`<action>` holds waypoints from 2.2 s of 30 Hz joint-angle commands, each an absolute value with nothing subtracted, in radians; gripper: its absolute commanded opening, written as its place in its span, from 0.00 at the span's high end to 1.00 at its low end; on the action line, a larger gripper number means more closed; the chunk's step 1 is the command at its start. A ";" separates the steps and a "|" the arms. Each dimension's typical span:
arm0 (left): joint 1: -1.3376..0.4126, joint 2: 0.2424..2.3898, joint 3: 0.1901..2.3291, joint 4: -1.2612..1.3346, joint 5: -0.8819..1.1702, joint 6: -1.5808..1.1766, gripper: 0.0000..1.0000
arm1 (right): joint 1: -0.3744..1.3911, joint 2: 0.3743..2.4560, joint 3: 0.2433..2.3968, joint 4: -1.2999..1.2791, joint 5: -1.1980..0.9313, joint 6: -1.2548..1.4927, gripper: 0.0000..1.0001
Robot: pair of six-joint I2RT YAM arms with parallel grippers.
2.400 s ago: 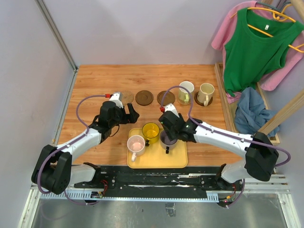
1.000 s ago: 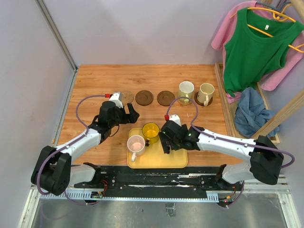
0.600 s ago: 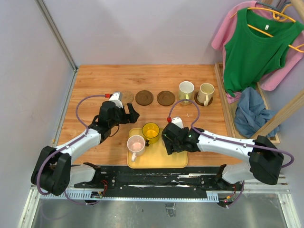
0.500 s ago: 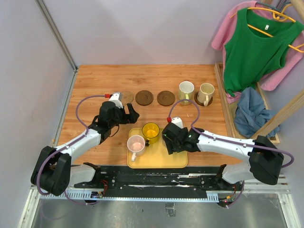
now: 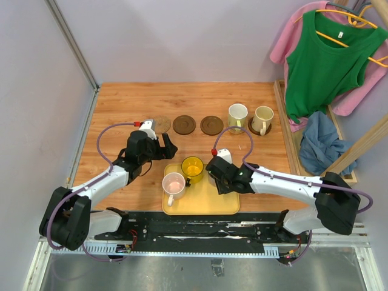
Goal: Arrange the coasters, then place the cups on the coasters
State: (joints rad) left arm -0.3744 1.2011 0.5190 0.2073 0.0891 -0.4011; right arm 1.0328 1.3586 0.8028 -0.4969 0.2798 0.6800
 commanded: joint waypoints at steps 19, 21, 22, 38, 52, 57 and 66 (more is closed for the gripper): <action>-0.367 1.156 0.519 0.225 0.076 -0.387 0.06 | 1.054 1.323 0.922 -0.576 0.483 0.664 0.99; -0.367 1.155 0.524 0.223 0.071 -0.383 0.06 | 1.054 1.326 0.959 -0.579 0.514 0.652 0.99; -0.367 1.153 0.528 0.221 0.070 -0.382 0.06 | 1.054 1.332 0.978 -0.578 0.530 0.647 0.99; -0.367 1.159 0.553 0.213 0.018 -0.361 0.06 | 0.877 1.610 1.332 -0.468 0.550 0.476 0.99; -0.367 1.161 0.545 0.208 0.018 -0.365 0.06 | 0.694 1.880 1.584 -0.415 0.417 0.406 0.99; -0.367 1.165 0.544 0.205 0.024 -0.364 0.07 | 0.676 1.943 1.641 -0.415 0.373 0.404 0.99; -0.367 1.175 0.542 0.203 0.032 -0.368 0.07 | 0.646 2.018 1.657 -0.421 0.344 0.425 0.99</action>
